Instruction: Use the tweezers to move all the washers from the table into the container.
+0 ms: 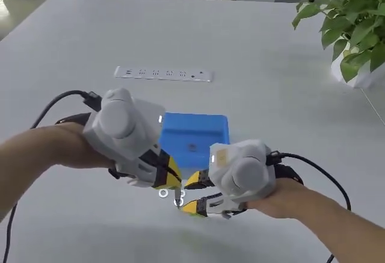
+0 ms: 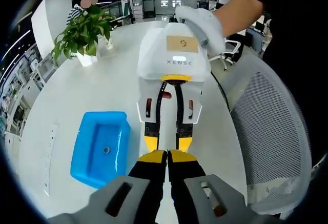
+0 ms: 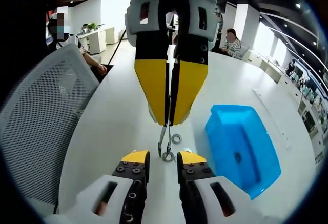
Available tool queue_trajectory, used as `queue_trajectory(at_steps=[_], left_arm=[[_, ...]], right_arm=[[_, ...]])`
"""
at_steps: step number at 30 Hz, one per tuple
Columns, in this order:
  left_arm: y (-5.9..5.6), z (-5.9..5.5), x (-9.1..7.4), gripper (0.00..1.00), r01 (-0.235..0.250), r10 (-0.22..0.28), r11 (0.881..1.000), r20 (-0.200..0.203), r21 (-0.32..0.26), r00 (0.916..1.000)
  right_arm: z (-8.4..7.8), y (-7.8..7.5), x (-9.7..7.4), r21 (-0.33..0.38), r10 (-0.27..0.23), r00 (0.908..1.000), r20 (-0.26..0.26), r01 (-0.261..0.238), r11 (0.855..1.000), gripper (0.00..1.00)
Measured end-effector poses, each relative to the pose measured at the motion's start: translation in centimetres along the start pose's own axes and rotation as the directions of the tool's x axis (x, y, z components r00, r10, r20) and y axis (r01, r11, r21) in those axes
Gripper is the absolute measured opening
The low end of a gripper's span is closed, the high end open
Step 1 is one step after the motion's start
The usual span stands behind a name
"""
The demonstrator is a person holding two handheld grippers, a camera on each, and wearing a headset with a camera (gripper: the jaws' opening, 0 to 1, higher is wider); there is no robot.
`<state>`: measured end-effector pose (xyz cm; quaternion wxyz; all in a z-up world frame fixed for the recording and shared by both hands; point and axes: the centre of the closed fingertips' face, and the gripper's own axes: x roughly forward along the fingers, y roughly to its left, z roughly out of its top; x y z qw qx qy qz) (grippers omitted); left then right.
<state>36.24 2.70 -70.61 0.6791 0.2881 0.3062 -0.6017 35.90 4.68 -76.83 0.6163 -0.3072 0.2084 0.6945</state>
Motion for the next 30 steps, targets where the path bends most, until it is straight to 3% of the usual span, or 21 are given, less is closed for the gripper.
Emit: queue_trajectory(at_steps=[11,30], left_arm=[[0.0,0.0,0.1,0.05,-0.001,0.001,1.0,0.0,-0.005,1.0],[-0.1,0.0,0.0,0.05,-0.002,0.002,1.0,0.007,-0.007,1.0]], right_arm=[[0.1,-0.1,1.2,-0.013,0.015,0.9998,-0.014,-0.016,1.0,0.13],[0.1,0.0,1.6,0.016,0.02,0.9998,0.0,-0.02,1.0,0.09]])
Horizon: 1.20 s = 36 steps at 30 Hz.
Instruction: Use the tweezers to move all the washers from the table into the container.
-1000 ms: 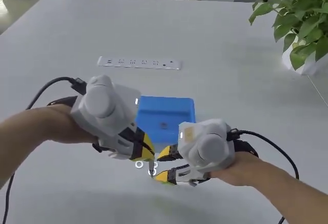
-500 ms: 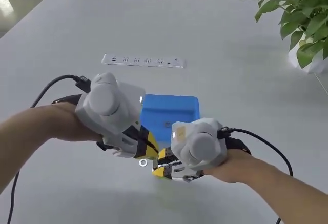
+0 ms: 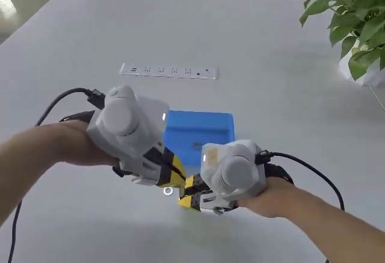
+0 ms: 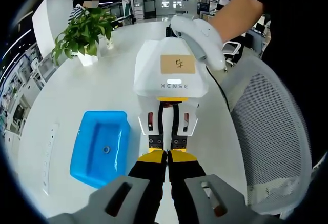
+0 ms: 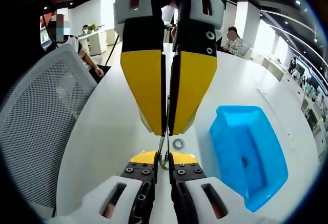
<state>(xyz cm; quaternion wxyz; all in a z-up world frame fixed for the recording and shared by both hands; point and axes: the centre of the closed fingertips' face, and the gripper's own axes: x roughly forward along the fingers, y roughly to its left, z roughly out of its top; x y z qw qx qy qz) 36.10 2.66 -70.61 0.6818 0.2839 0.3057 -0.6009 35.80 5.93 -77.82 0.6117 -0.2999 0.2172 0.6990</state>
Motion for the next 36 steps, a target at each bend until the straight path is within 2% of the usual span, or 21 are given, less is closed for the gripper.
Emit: queue_trajectory(at_steps=[11,15,18,22,28,33,36], left_arm=[[0.0,0.0,-0.1,0.07,-0.011,0.011,1.0,0.009,0.003,0.9999],[0.1,0.3,-0.6,0.11,-0.018,0.018,1.0,0.032,-0.009,0.9993],[0.1,0.3,-1.0,0.18,-0.022,0.023,1.0,0.042,-0.022,0.9988],[0.2,0.5,-1.6,0.25,-0.04,0.045,0.997,0.084,-0.062,0.9954],[0.1,0.3,-2.7,0.37,-0.073,0.095,0.987,0.15,-0.144,0.9842],[0.2,-0.2,-3.2,0.5,-0.104,0.14,0.973,0.167,-0.205,0.9759],[0.3,-0.7,-3.5,0.59,-0.123,0.17,0.961,0.175,-0.25,0.9699]], right_arm=[[0.0,0.0,0.1,0.004,-0.005,1.0,-0.002,0.005,1.0,0.09],[0.1,0.1,0.1,-0.008,-0.002,0.9999,-0.014,0.002,1.0,0.09],[0.1,0.1,0.1,-0.014,-0.002,0.9998,-0.022,0.002,1.0,0.09],[0.1,0.2,0.0,-0.011,0.0,0.9998,-0.022,0.0,1.0,0.09],[0.6,0.2,-0.7,-0.015,-0.011,0.9998,-0.017,0.011,1.0,0.09],[1.5,0.0,-1.6,-0.021,-0.019,0.9998,-0.003,0.019,1.0,0.09],[2.2,-0.3,-2.1,-0.024,-0.023,0.9997,0.009,0.023,0.999,0.09]])
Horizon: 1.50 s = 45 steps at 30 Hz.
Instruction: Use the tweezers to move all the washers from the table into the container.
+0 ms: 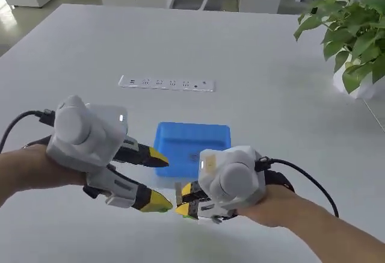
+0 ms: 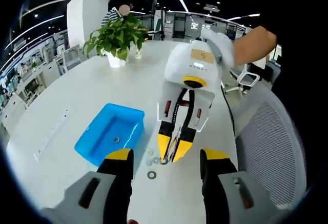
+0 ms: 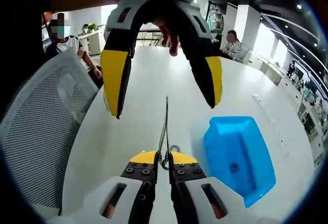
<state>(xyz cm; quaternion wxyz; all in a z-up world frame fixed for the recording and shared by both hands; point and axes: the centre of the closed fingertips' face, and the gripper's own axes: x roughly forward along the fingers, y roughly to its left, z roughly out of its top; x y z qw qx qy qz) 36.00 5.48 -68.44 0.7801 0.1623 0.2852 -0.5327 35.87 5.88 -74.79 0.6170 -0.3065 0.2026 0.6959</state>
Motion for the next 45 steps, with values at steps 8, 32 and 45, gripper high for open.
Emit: queue_trajectory(at_steps=[8,32,45], left_arm=[[0.4,-0.7,-0.8,0.77,-0.06,0.062,0.996,0.033,-0.059,0.9975],[1.4,-0.8,-1.5,0.99,-0.13,0.133,0.99,0.043,-0.058,0.9902],[1.8,-0.9,-1.6,0.99,-0.133,0.138,0.988,0.056,-0.075,0.9889]], right_arm=[[1.8,-0.7,-1.5,0.003,-0.02,0.9992,0.035,0.019,1.0,0.09],[3.2,-8.2,-4.7,-0.002,-0.109,0.9909,0.079,0.11,0.994,0.09],[0.7,-10.7,-3.4,-0.002,-0.109,0.9926,0.052,0.11,0.994,0.09]])
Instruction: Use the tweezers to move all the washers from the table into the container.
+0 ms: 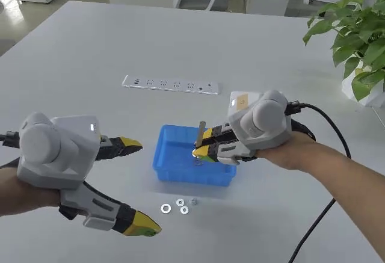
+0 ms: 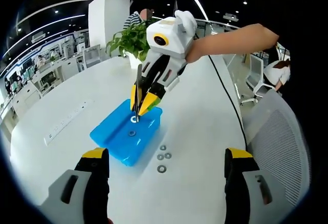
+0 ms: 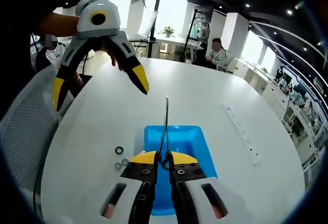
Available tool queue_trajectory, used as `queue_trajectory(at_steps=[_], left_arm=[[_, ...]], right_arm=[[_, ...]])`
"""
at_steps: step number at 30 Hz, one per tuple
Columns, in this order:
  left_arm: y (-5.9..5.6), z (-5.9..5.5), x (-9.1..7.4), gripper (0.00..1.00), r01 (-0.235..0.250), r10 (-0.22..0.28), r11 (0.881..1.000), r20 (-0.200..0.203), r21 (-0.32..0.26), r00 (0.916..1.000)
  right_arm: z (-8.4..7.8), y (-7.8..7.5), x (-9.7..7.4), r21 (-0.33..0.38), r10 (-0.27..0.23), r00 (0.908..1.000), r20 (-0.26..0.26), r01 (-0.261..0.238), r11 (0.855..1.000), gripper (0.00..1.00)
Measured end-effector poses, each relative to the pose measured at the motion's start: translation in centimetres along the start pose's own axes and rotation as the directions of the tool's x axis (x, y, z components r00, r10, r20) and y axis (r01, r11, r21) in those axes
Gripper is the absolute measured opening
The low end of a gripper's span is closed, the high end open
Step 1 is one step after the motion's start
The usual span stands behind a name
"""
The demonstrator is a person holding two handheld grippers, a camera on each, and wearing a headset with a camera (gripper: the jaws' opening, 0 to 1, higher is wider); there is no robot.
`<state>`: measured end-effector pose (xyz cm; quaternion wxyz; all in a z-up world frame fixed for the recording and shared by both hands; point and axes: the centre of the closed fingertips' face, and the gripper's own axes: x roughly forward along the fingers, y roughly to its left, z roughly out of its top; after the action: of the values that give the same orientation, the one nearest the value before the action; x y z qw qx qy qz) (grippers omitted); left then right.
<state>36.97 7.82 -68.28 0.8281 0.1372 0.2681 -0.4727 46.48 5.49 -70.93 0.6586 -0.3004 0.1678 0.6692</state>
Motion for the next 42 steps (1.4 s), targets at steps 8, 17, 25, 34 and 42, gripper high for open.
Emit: queue_trajectory(at_steps=[8,17,25,34,42], left_arm=[[0.2,0.1,0.5,0.99,0.002,-0.001,1.0,0.004,-0.008,1.0],[0.8,0.4,1.1,0.99,-0.002,0.002,1.0,0.019,-0.01,0.9998],[1.2,0.4,1.2,0.98,-0.001,0.002,1.0,0.025,-0.011,0.9997],[2.1,0.5,1.8,0.92,0.002,-0.002,1.0,0.017,0.005,0.9998],[3.9,1.9,2.5,0.78,0.0,-0.001,0.999,0.018,0.053,0.9998]], right_arm=[[-1.5,-0.7,0.9,0.016,0.017,0.9998,-0.007,-0.017,1.0,0.09],[-3.0,-1.0,2.0,0.037,0.038,0.9993,-0.005,-0.038,0.999,0.09],[-3.9,-0.9,2.6,0.05,0.05,0.9986,-0.016,-0.049,0.998,0.1],[-4.7,-0.6,3.3,0.051,0.067,0.9971,-0.035,-0.066,0.997,0.1],[-5.2,-0.4,3.6,0.055,0.082,0.9955,-0.047,-0.08,0.995,0.1]])
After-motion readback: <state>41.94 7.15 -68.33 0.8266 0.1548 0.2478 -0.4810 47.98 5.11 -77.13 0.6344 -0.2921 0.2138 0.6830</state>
